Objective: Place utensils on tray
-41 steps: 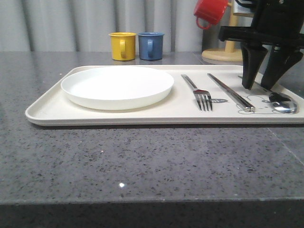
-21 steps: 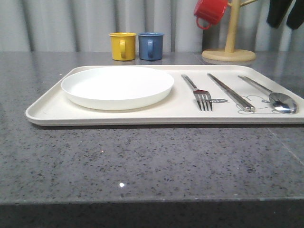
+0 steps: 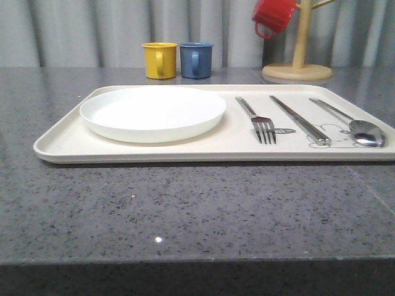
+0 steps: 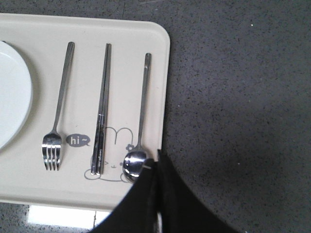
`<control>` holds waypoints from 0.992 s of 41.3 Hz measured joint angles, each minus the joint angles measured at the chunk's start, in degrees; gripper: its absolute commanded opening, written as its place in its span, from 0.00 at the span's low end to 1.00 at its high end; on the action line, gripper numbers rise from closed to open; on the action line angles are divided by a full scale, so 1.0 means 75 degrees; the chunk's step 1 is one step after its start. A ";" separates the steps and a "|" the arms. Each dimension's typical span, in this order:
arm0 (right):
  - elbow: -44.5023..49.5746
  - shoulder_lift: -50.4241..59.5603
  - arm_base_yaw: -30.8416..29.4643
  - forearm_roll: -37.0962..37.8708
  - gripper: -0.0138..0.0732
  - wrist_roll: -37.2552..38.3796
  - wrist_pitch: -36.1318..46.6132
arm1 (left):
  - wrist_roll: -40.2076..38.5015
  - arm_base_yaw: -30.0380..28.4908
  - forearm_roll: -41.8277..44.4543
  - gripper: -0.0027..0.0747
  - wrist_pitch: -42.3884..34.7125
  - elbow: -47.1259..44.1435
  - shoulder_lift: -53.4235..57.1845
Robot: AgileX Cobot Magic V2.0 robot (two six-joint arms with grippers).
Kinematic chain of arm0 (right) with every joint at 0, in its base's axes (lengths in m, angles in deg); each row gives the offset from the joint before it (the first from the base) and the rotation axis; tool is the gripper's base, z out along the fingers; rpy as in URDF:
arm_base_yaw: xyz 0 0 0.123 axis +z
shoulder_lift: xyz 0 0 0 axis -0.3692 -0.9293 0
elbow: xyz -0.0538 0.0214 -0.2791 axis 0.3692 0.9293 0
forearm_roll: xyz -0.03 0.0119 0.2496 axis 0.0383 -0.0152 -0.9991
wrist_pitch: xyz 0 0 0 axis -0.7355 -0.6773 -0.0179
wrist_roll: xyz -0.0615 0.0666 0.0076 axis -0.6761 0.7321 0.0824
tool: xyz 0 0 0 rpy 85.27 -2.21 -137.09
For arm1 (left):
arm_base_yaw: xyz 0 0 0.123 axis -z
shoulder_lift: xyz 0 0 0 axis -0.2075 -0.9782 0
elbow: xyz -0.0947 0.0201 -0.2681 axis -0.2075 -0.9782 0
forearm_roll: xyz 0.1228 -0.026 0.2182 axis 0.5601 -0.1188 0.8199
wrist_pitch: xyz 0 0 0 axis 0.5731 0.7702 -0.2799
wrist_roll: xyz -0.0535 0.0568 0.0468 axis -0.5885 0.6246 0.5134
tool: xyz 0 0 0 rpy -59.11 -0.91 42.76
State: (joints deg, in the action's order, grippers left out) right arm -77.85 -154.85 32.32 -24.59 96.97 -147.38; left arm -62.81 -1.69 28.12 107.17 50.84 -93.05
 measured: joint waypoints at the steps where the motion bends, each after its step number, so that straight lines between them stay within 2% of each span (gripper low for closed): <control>1: 0.0199 0.0198 0.0000 0.0020 0.03 0.0000 0.0060 | 0.0000 0.0000 0.0000 0.01 0.0000 0.0000 0.0000; 7: 0.1482 0.1354 0.0000 0.0147 0.03 -0.0052 0.0819 | 0.0000 0.0000 0.0000 0.01 0.0000 0.0000 0.0000; 20: 0.5310 0.4529 0.0000 0.0584 0.03 -0.0069 0.3682 | 0.0000 0.0000 0.0000 0.01 0.0000 0.0000 0.0000; 28: 0.7236 0.6660 0.0000 0.0653 0.03 -0.0069 0.4888 | 0.0000 0.0000 0.0000 0.01 0.0000 0.0000 0.0000; 35: 0.7908 0.7963 0.0000 0.0658 0.03 -0.0069 0.5221 | 0.0000 0.0000 0.0000 0.01 0.0000 0.0000 0.0000; 41: 0.7920 0.8298 0.0000 0.0658 0.03 -0.0069 0.5346 | 0.0000 0.0000 0.0000 0.01 0.0000 0.0000 0.0000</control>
State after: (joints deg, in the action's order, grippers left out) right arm -18.45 -92.61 32.32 -19.66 96.45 -107.28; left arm -62.81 -1.69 28.12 107.17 50.84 -93.05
